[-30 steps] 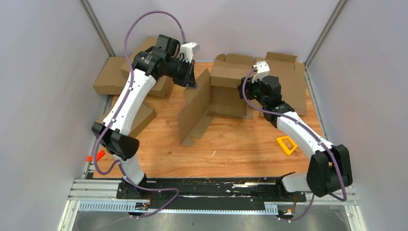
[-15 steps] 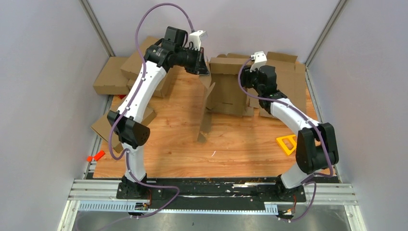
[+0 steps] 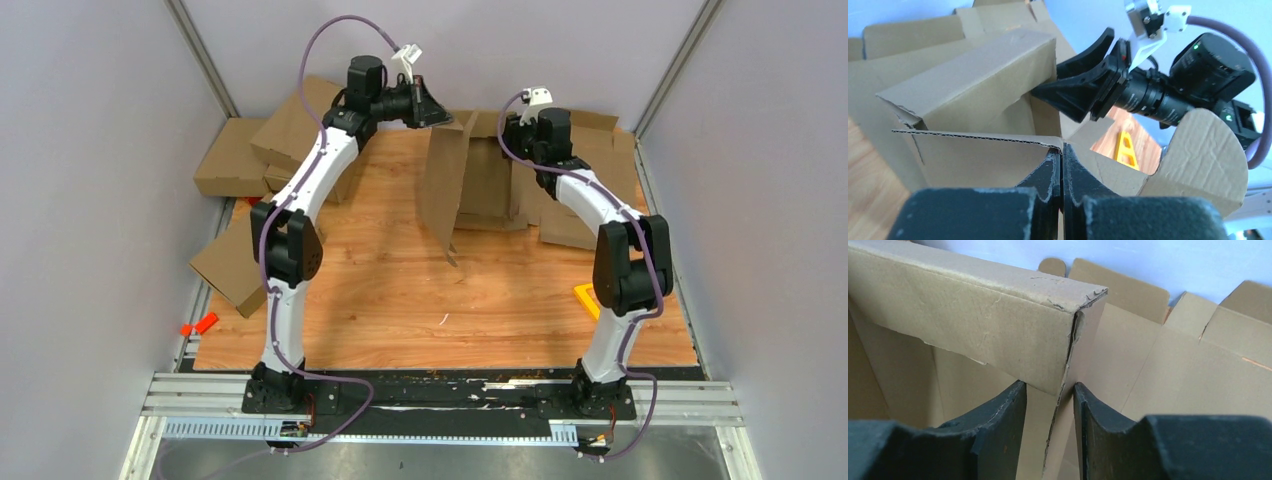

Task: Fold the paper box

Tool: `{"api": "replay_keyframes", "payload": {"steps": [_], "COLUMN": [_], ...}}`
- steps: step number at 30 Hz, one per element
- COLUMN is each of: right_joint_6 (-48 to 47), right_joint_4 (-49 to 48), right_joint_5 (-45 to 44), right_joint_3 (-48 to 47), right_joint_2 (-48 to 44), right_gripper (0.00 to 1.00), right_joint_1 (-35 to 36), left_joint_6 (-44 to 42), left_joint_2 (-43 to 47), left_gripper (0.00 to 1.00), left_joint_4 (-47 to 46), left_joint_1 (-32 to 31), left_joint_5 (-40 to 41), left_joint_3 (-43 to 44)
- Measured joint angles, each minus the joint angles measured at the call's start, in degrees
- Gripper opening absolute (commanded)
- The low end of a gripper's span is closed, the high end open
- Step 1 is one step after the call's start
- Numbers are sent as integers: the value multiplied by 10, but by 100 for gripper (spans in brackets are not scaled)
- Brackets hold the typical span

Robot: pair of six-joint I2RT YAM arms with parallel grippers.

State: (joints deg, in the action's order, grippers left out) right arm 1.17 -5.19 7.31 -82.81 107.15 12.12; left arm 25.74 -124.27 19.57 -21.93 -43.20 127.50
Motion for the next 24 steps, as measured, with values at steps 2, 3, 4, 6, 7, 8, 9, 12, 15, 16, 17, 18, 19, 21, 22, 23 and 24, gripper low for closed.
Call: {"api": "replay_keyframes", "payload": {"steps": [2, 3, 4, 6, 7, 8, 9, 12, 15, 16, 17, 18, 19, 21, 22, 23, 24], "right_joint_6": [3, 4, 7, 16, 20, 24, 32, 53, 80, 92, 104, 117, 128, 151, 162, 173, 187], "right_joint_4": [20, 26, 33, 53, 63, 70, 84, 118, 149, 156, 163, 170, 176, 181, 183, 184, 186], "right_joint_5": [5, 9, 12, 20, 24, 28, 31, 40, 46, 46, 46, 44, 41, 31, 24, 16, 6], "right_joint_3": [-21, -27, -33, -44, -47, -47, -47, -47, -41, -30, -12, 10, 34, 87, 115, 144, 173], "right_joint_2": [19, 25, 33, 45, 50, 53, 56, 57, 56, 51, 42, 30, 17, -17, -36, -56, -77], "right_gripper": [34, 34, 33, 31, 31, 29, 28, 27, 28, 29, 29, 30, 30, 31, 31, 31, 33], "right_joint_1": [-5, -6, -7, -8, -8, -8, -8, -8, -5, -2, 3, 11, 19, 42, 54, 68, 84], "left_joint_6": [51, 67, 88, 125, 151, 180, 206, 296, 355, 369, 380, 389, 398, 417, 428, 441, 459], "left_joint_2": [-15, -23, -31, -40, -41, -41, -41, -41, -35, -27, -17, -6, 4, 30, 42, 53, 68], "left_gripper": [0, 0, 0, 0, 0, 0, 0, 0, 0, 0, 0, 0, 0, 0, 0, 0, 0], "left_joint_4": [-77, -99, -126, -169, -201, -235, -267, -387, -479, -503, -522, -537, -548, -576, -593, -610, -636], "left_joint_1": [12, 15, 18, 20, 21, 21, 20, 21, 22, 22, 22, 22, 22, 21, 21, 20, 19], "left_joint_5": [-23, -29, -34, -43, -50, -57, -63, -70, -68, -66, -63, -61, -62, -62, -63, -65, -68], "left_joint_3": [-22, -25, -28, -40, -56, -75, -91, -162, -230, -260, -290, -321, -346, -412, -445, -476, -521]}}
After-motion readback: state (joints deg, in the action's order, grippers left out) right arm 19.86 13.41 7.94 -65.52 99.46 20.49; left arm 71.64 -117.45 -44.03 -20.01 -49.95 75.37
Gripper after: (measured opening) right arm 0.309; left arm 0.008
